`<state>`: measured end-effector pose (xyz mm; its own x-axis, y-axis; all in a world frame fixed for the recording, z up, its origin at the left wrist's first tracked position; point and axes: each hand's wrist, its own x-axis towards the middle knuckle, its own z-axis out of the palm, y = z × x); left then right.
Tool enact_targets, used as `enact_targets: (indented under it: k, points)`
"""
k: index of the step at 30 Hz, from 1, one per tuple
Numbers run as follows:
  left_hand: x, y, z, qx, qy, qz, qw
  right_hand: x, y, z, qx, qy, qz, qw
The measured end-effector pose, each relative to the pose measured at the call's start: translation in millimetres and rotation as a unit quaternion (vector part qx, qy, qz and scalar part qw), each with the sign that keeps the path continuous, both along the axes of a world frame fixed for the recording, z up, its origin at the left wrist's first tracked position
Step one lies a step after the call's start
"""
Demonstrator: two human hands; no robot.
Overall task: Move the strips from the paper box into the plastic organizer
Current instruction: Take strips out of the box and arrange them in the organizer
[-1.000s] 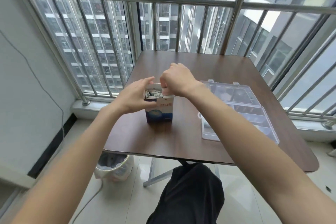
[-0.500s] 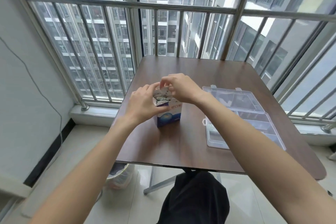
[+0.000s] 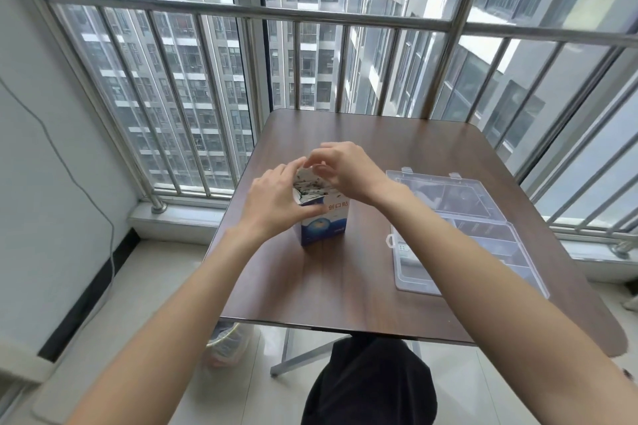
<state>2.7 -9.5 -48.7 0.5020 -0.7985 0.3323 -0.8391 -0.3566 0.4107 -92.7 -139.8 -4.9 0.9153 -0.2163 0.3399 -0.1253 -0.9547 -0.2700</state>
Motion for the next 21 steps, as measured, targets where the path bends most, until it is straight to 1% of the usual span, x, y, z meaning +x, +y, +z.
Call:
enact_targets:
  k: [2,4,7,9,11,13,15,17,19,21]
  points:
    - [1,-3,0,0.001,0.000,0.001,1.000,-6,-3,-1,0.000,-0.016,0.002,1.000]
    - [0,-7,-1,0.005,-0.001,0.007,1.000,-12,-6,-2,-0.035,-0.031,-0.011,0.999]
    - [1,-11,-3,0.004,0.002,0.009,1.000,-18,-11,-3,-0.124,-0.007,-0.048,0.991]
    - [2,-12,-5,0.006,0.005,0.009,1.000,-18,-13,-3,-0.124,-0.006,-0.059,0.991]
    - [3,-13,-5,0.007,0.001,0.009,1.000,-15,-16,-2,-0.096,-0.024,-0.045,0.994]
    - [3,-12,-3,0.011,-0.002,0.013,1.000,-13,-20,1,-0.059,-0.064,-0.023,0.996]
    - [4,-12,-2,0.011,-0.005,0.013,1.000,-15,-25,8,-0.016,-0.115,-0.027,0.993]
    - [8,-15,-1,0.012,-0.004,0.018,1.000,-21,-33,17,0.025,-0.158,-0.052,0.986]
    - [13,-17,0,0.018,0.007,0.021,1.000,-33,-42,23,0.103,-0.200,-0.078,0.971]
    - [14,-18,4,0.044,0.006,0.013,0.999,-50,-49,25,0.209,-0.240,-0.092,0.943]
